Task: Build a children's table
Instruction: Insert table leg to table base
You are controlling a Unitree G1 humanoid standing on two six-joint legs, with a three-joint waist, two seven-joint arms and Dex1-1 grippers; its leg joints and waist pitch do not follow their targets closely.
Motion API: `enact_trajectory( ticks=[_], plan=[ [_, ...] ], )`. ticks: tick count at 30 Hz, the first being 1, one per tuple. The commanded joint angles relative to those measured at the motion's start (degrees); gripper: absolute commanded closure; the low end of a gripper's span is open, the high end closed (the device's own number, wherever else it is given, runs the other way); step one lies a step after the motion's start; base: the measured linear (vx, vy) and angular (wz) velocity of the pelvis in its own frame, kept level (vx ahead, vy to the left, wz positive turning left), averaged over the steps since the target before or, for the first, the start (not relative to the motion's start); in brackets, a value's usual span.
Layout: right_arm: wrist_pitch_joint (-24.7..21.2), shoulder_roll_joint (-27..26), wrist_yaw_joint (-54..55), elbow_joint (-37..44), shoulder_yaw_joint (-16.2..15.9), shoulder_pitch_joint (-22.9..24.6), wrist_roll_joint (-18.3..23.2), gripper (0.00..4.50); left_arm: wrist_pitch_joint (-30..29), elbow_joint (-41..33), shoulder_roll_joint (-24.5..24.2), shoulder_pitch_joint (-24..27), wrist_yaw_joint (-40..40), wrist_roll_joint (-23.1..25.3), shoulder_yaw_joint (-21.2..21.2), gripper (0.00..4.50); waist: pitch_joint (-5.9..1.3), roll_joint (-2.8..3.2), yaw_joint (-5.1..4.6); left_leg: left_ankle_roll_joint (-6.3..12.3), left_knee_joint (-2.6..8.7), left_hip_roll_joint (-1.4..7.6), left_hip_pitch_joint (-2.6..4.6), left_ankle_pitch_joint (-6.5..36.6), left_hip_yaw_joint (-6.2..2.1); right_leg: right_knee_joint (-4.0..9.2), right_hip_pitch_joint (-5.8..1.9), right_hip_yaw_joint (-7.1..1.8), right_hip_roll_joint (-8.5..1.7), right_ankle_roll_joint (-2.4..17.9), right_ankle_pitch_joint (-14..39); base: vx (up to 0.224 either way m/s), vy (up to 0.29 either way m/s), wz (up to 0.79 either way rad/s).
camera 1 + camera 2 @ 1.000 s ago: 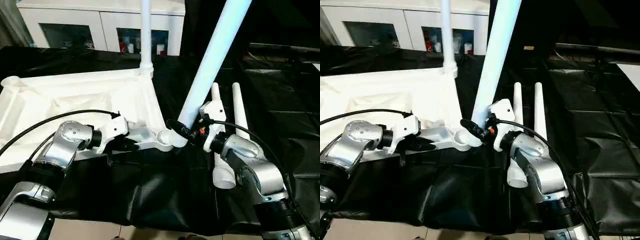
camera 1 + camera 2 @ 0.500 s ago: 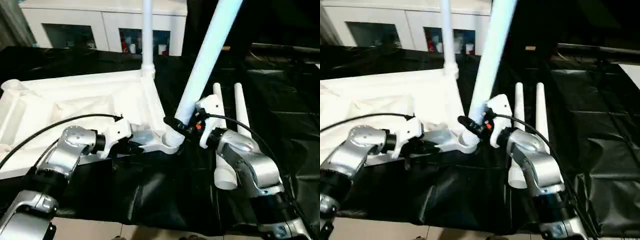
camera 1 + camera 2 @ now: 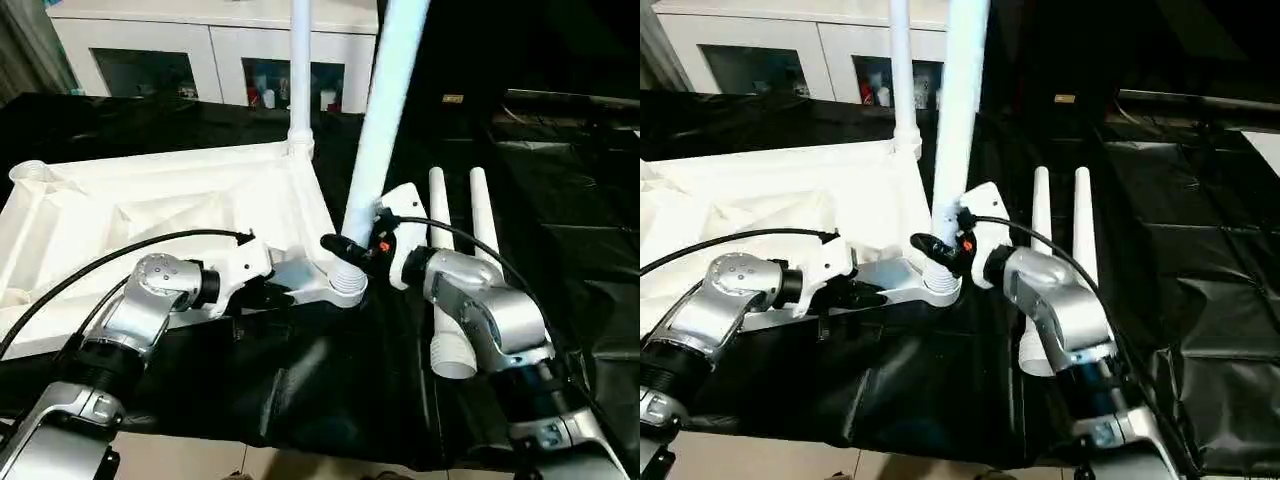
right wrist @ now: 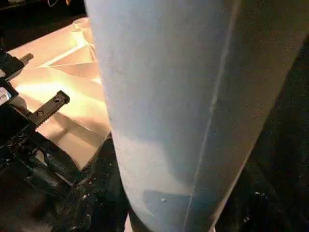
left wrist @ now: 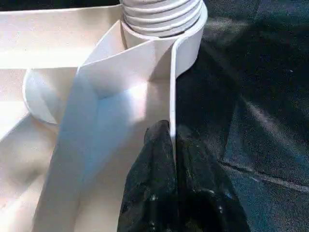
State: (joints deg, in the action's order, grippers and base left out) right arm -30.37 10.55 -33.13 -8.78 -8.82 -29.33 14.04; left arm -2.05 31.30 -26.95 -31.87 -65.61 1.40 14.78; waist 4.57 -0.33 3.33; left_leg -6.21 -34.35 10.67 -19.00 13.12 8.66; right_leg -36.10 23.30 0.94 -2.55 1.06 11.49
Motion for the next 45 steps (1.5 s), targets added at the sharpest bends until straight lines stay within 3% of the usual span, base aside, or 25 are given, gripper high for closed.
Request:
enact_trajectory(
  ticks=[1,5,14,15,16,17,19,21,22,23,28,33,35,44,45],
  plan=[
    [-1.1,-0.29,0.5,-3.31,-0.47,-0.03,-0.63,2.64,-0.26,0.8,0.95,0.29,1.0,-0.15,0.26,4.5,-4.2,0.3,-0.01,0.34,3.89,1.38,-0.68,1.45,0.33,3.41,-3.86,-2.57,-4.35,13.58,0.31,0.0,0.0,0.0],
    [-0.53,-0.85,1.01,-5.02,0.31,-0.03,-0.31,2.64,-0.1,0.97,1.01,0.19,0.91,0.06,0.39,4.5,-4.18,0.16,-0.04,-0.08,3.99,1.44,-0.67,2.66,0.35,3.63,-3.82,-2.59,-4.34,13.29,2.19,0.0,0.0,0.0],
    [3.52,-2.92,0.64,-7.18,4.64,4.85,2.84,2.65,-0.03,0.97,1.17,0.0,1.23,0.17,0.34,4.5,-4.49,0.36,0.15,0.4,3.94,1.49,-0.75,1.98,0.29,3.46,-3.92,-2.5,-4.4,13.8,-0.32,0.0,0.0,0.0],
    [4.23,-3.09,0.76,-7.36,4.96,5.53,2.95,2.65,0.01,1.04,1.14,-0.04,1.21,0.17,0.32,4.5,-4.55,0.63,0.2,0.3,3.92,1.45,-0.71,2.13,0.25,3.41,-3.92,-2.46,-4.37,13.9,-0.25,0.0,0.0,0.0],
    [5.11,-3.3,0.81,-7.49,5.38,6.28,3.1,2.65,0.07,1.13,1.15,-0.09,1.25,0.21,0.27,4.5,-4.5,0.51,0.13,0.31,3.94,1.46,-0.72,2.35,0.3,3.52,-3.87,-2.45,-4.33,13.9,-0.09,0.0,0.0,0.0],
    [5.88,-3.54,0.88,-7.6,5.81,6.95,3.27,2.65,0.15,1.28,1.14,-0.15,1.27,0.24,0.2,4.5,-4.52,0.96,0.28,0.18,3.92,1.45,-0.8,2.69,0.21,3.49,-3.92,-2.5,-4.45,13.91,0.17,0.0,0.0,0.0],
    [6.62,-3.63,0.9,-7.58,5.98,7.57,3.2,2.65,0.21,1.39,1.12,-0.2,1.24,0.35,0.14,4.5,-4.58,0.57,0.17,0.22,3.98,1.42,-0.8,2.67,0.23,3.52,-4.0,-2.41,-4.29,13.89,-0.4,0.0,0.0,0.0],
    [7.56,-3.52,0.79,-7.19,5.74,8.44,2.83,2.65,0.25,1.47,1.11,-0.25,1.26,0.46,0.11,4.5,-4.51,0.63,0.22,0.21,4.0,1.4,-0.78,3.28,0.26,3.69,-3.98,-2.45,-4.34,13.73,0.7,0.0,0.0,0.0],
    [8.69,-3.41,0.75,-6.82,5.4,9.25,2.24,2.65,0.3,1.61,1.06,-0.33,1.25,0.55,0.07,4.5,-4.51,1.22,0.3,-0.02,4.0,1.43,-0.74,3.47,0.15,3.62,-3.9,-2.43,-4.38,13.72,0.99,0.0,0.0,0.0],
    [9.81,-3.2,0.8,-6.26,4.8,10.08,1.51,2.65,0.45,1.73,1.03,-0.42,1.43,0.68,0.04,4.5,-4.56,0.85,0.23,0.05,4.06,1.45,-0.71,3.8,0.2,3.7,-3.91,-2.41,-4.24,13.62,0.8,0.0,0.0,0.0],
    [13.55,-2.66,2.06,-3.63,2.16,12.57,-1.9,2.66,0.56,2.26,0.87,-0.91,1.64,0.81,-0.17,4.5,-4.48,1.0,0.34,-0.01,4.11,1.39,-0.84,3.9,0.17,3.77,-3.9,-2.37,-4.18,13.14,0.4,0.0,0.0,0.0],
    [14.47,-2.41,2.77,-2.36,-0.43,12.75,-4.37,2.66,0.53,2.25,0.71,-0.83,1.48,0.98,-0.04,4.5,-4.15,1.1,0.14,-0.64,4.41,1.42,-0.66,7.21,0.07,4.39,-3.61,-2.48,-4.22,12.0,6.54,0.0,0.0,0.0],
    [15.76,-1.7,2.56,-2.34,-2.51,12.6,-6.42,2.66,0.56,2.21,0.69,-0.7,1.5,1.08,0.06,4.5,-4.11,0.98,0.06,-0.61,4.44,1.46,-0.73,6.81,0.07,4.36,-3.54,-2.51,-4.18,11.72,6.23,0.0,0.0,0.0],
    [11.64,-2.16,1.95,-4.22,-4.47,10.53,-6.93,2.66,0.53,2.2,0.57,-0.67,1.17,1.04,0.23,4.5,-3.94,0.96,-0.17,-0.45,4.62,1.52,-0.71,7.95,0.01,4.55,-3.36,-2.59,-4.2,11.49,8.4,0.0,0.0,0.0],
    [11.2,-2.2,1.72,-4.96,-4.51,9.8,-6.9,2.66,0.53,2.15,0.54,-0.62,1.05,1.0,0.26,4.5,-3.79,0.56,-0.28,-0.37,4.68,1.53,-0.75,8.08,0.07,4.66,-3.28,-2.59,-4.16,11.41,8.64,0.0,0.0,0.0]
  ],
)
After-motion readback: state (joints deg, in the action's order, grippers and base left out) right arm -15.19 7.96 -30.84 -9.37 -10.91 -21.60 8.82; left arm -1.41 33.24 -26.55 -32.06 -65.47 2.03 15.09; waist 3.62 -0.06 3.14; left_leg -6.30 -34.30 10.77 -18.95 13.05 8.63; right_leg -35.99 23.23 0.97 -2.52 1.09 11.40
